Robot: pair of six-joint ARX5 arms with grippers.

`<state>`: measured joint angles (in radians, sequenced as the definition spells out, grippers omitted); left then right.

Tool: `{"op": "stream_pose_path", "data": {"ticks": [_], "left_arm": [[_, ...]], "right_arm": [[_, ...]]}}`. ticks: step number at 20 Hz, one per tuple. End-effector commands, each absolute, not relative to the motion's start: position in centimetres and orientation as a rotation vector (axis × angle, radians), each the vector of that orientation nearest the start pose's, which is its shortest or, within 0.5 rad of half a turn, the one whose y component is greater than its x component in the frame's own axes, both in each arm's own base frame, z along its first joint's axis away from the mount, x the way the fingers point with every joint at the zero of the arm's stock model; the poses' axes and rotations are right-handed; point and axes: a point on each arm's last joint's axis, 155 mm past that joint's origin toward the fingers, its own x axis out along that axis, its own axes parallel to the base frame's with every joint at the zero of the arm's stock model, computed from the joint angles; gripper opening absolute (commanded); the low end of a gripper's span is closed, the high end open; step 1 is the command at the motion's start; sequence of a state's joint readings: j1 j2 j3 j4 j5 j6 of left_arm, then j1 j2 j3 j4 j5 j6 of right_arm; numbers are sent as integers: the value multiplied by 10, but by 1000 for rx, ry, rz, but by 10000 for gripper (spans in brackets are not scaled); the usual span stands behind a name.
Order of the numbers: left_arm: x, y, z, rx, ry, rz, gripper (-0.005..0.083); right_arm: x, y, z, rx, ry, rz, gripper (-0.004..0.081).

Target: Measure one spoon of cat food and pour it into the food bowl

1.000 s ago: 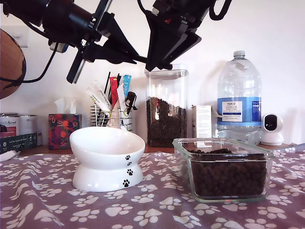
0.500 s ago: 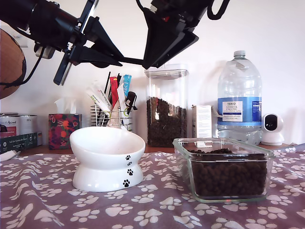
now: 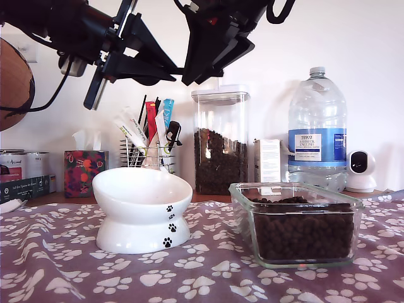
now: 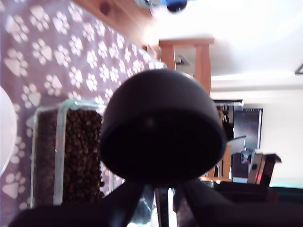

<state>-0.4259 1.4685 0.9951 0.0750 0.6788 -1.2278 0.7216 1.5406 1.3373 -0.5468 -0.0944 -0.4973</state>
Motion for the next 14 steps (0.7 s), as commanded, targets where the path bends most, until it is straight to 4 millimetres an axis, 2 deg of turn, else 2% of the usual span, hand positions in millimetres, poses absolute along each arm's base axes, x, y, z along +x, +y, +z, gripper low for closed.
{"op": "stream_pose_path", "data": {"ticks": [1, 4, 5, 12, 14], "left_arm": [[343, -292, 225, -1111, 1048, -731, -21], [338, -297, 225, -1048, 1028, -773, -21], [337, -298, 226, -1027, 1015, -788, -21], [333, -301, 230, -972, 990, -857, -6], [331, -302, 231, -958, 987, -877, 85]], "right_arm": [[324, 310, 209, -684, 515, 952, 165], [324, 307, 207, -685, 531, 949, 73], [324, 303, 204, -687, 547, 946, 0], [326, 296, 201, -679, 574, 931, -11], [328, 296, 202, -669, 573, 925, -11]]}}
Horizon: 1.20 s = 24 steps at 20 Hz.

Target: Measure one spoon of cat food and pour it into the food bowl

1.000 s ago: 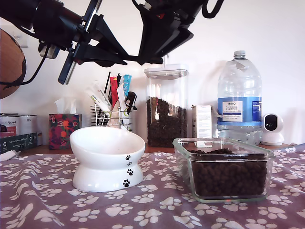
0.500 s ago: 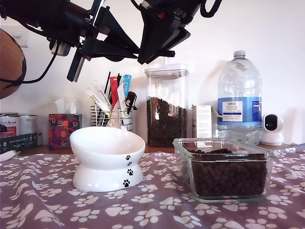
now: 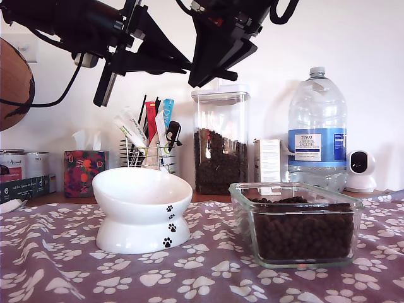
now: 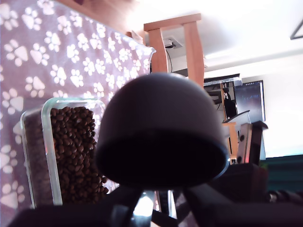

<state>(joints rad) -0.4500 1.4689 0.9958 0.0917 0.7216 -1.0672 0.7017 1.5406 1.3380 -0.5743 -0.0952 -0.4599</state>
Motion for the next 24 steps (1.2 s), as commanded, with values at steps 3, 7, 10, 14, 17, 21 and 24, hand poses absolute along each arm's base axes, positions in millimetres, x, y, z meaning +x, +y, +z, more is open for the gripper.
{"op": "stream_pose_path", "data": {"ticks": [3, 7, 10, 14, 17, 21, 24], "left_arm": [[327, -304, 234, -943, 985, -912, 212], [323, -306, 236, -927, 984, -941, 221], [319, -307, 237, -868, 955, -991, 267], [312, -307, 241, -700, 850, -1094, 285], [308, -309, 238, -544, 760, -1157, 285], [299, -310, 224, -354, 695, -1220, 287], [299, -311, 231, -326, 637, -1259, 288]], "right_arm": [[332, 291, 202, -649, 584, 905, -11], [341, 282, 203, -618, 595, 871, -11], [347, 275, 203, -585, 612, 842, -11], [358, 250, 197, -405, 724, 726, -11], [354, 233, 188, -209, 853, 684, -11], [334, 241, 195, 116, 985, 796, -11], [317, 253, 220, 308, 1006, 981, -11]]}}
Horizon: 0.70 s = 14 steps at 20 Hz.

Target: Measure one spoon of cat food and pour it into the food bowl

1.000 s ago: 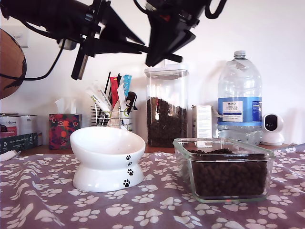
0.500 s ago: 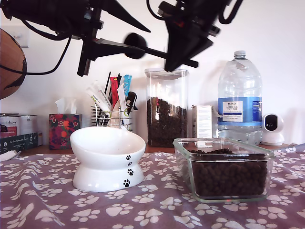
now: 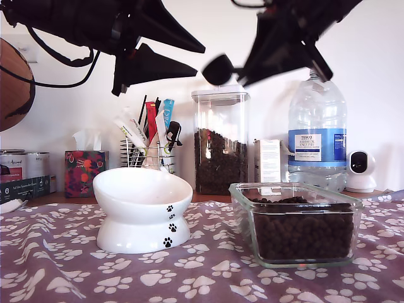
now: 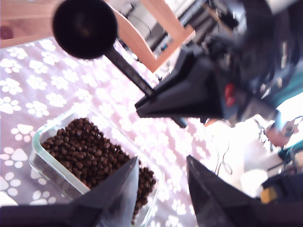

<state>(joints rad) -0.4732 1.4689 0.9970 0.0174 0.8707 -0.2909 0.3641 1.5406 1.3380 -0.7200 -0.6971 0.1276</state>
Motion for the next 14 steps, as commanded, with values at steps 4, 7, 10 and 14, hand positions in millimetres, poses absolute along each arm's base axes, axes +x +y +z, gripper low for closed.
{"op": "stream_pose_path", "data": {"ticks": [4, 7, 10, 14], "left_arm": [[297, -309, 250, -329, 557, -1342, 290], [293, -307, 253, -337, 525, -1385, 290], [293, -307, 267, -348, 463, -1421, 292], [303, -309, 293, -404, 376, -1396, 292]], "right_arm": [[306, 254, 247, 431, 981, 1148, -11], [297, 251, 261, 457, 934, 1261, -11], [287, 252, 269, 426, 877, 1357, -11], [280, 257, 277, 369, 787, 1452, -11]]}}
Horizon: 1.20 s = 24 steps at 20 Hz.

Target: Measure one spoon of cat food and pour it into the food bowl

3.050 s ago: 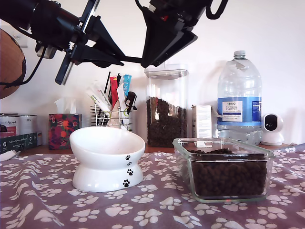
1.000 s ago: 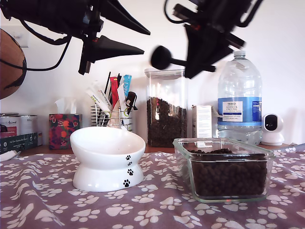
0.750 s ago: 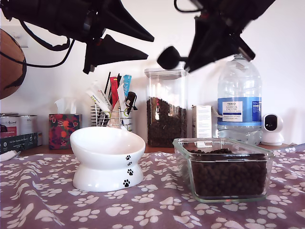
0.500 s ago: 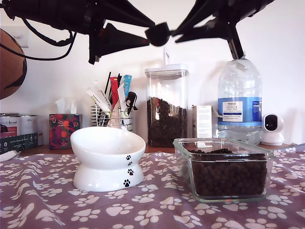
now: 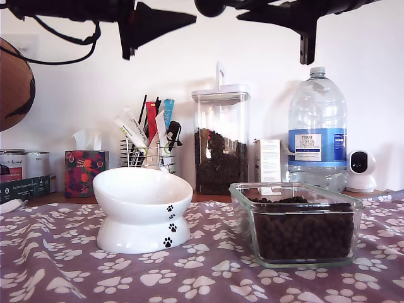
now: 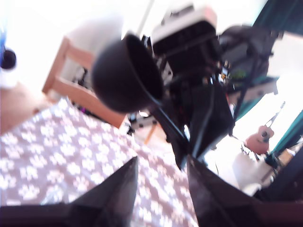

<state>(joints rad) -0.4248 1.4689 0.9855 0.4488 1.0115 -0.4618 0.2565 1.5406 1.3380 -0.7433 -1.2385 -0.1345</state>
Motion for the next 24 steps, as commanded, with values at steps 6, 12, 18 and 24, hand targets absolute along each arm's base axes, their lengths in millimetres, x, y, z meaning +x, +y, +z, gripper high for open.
{"op": "stream_pose_path", "data": {"ticks": [6, 12, 18, 24], "left_arm": [[295, -327, 314, -485, 334, -1428, 292], [291, -336, 321, -506, 311, -1425, 265], [301, -335, 320, -561, 340, -1365, -21], [315, -333, 291, -638, 503, -1238, -22]], "right_arm": [[271, 280, 294, 282, 648, 1573, -11], [260, 295, 298, 255, 623, 1629, -11], [261, 295, 294, 260, 650, 1605, -6], [266, 295, 288, 243, 666, 1563, 128]]}}
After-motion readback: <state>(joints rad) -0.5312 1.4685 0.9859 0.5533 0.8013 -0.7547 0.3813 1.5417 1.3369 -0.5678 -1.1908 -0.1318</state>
